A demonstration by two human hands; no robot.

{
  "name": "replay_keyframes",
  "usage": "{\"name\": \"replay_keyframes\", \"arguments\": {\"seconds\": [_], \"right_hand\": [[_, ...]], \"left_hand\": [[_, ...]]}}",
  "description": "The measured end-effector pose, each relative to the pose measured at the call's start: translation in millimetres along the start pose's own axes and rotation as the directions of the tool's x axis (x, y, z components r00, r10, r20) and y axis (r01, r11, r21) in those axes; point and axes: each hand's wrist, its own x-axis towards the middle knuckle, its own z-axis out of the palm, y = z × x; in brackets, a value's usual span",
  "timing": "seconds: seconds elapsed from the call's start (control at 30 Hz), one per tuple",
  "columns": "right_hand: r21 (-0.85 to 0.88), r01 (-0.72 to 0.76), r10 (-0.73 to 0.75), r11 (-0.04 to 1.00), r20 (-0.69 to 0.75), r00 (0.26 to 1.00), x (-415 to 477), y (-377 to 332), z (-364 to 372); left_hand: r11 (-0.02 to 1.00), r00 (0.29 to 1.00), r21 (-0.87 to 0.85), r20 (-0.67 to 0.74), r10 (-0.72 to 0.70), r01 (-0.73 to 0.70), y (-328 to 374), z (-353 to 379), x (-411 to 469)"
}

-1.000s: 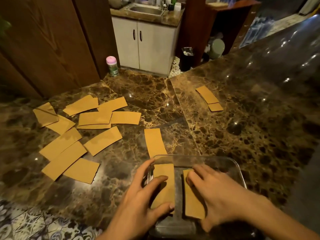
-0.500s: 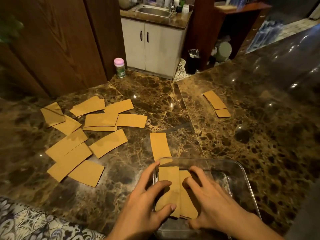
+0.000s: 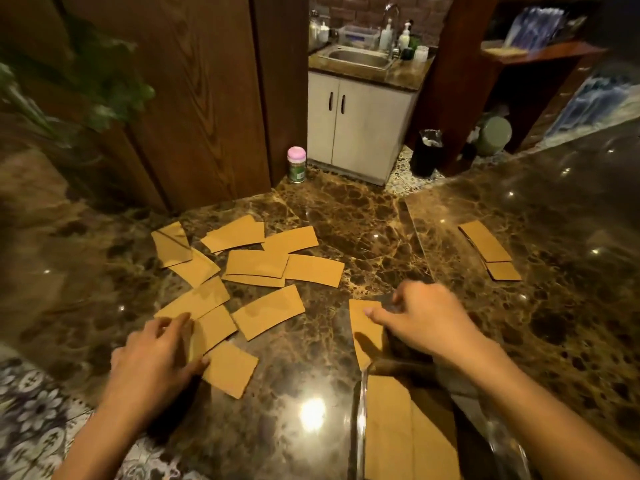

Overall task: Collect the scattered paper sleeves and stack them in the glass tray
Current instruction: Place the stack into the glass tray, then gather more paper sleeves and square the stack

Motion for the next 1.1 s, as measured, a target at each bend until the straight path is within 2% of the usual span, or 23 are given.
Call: {"name": "replay_keyframes", "arguments": {"seconds": [0.07,0.1,0.17,0.27,0.37,0.43,0.57,0.63,0.73,0.8,0.87,1.0,1.1], "right_hand": [[-0.117,0.018,0.000,0.993,0.154,0.988,28.7,-25.2,22.4],[-0.157,0.032,-0.003,0.987,0.185,0.983,37.6,-34.6,32.6],[-0.187,0.033,0.003,0.982,0.190,0.982,49.2,-48.9,45.0],[-0.154,-0.040,0.068,0.987,0.183,0.981,55.2,-56.9,46.2],[-0.117,-0.168,0.188,0.979,0.198,0.962,56.5,-49.0,44.2],[-0.113,-0.226,0.247,0.968,0.227,0.942,54.8,-40.4,44.2],[-0.089,-0.266,0.280,0.960,0.234,0.931,54.3,-33.0,42.7],[-0.076,-0.222,0.233,0.972,0.211,0.949,57.9,-35.3,39.4],[-0.023,-0.037,0.040,0.999,0.162,0.986,75.5,-52.9,28.4],[-0.023,0.099,-0.094,0.995,0.149,0.984,96.7,-74.7,22.0],[-0.072,0.208,-0.197,0.975,0.141,0.970,119.0,-94.8,21.3],[-0.151,0.273,-0.238,0.950,0.214,0.947,150.3,-110.2,29.6],[-0.187,0.281,-0.230,0.941,0.255,0.939,155.6,-102.6,32.0]], "left_hand": [[0.999,0.998,0.018,0.054,-0.039,0.038,-12.1,-0.9,19.7],[0.999,0.997,-0.006,0.074,-0.031,0.031,-13.9,-0.9,26.2],[0.998,0.995,-0.052,0.096,0.030,-0.025,-13.9,1.4,32.8],[0.990,0.988,-0.115,0.115,0.099,-0.086,-13.8,8.2,29.3],[0.981,0.993,-0.191,0.105,0.050,-0.029,-21.4,8.3,27.5],[0.990,0.992,-0.141,0.125,0.023,-0.006,-25.2,6.3,28.0],[0.985,0.982,-0.174,0.182,0.044,-0.012,-32.1,2.1,20.1],[0.978,0.979,-0.206,0.200,0.032,0.010,-36.9,-6.3,18.5],[0.965,0.992,-0.262,0.128,0.017,0.017,-38.7,-22.2,37.2],[0.978,0.992,-0.208,0.128,0.019,0.008,-33.6,-28.9,61.4],[0.996,0.982,-0.081,0.183,0.041,-0.026,-23.0,-29.7,86.5],[0.994,0.972,0.082,0.226,0.058,-0.078,-2.6,-23.5,117.8],[0.997,0.969,0.041,0.240,0.059,-0.071,3.5,-20.2,124.2]]}}
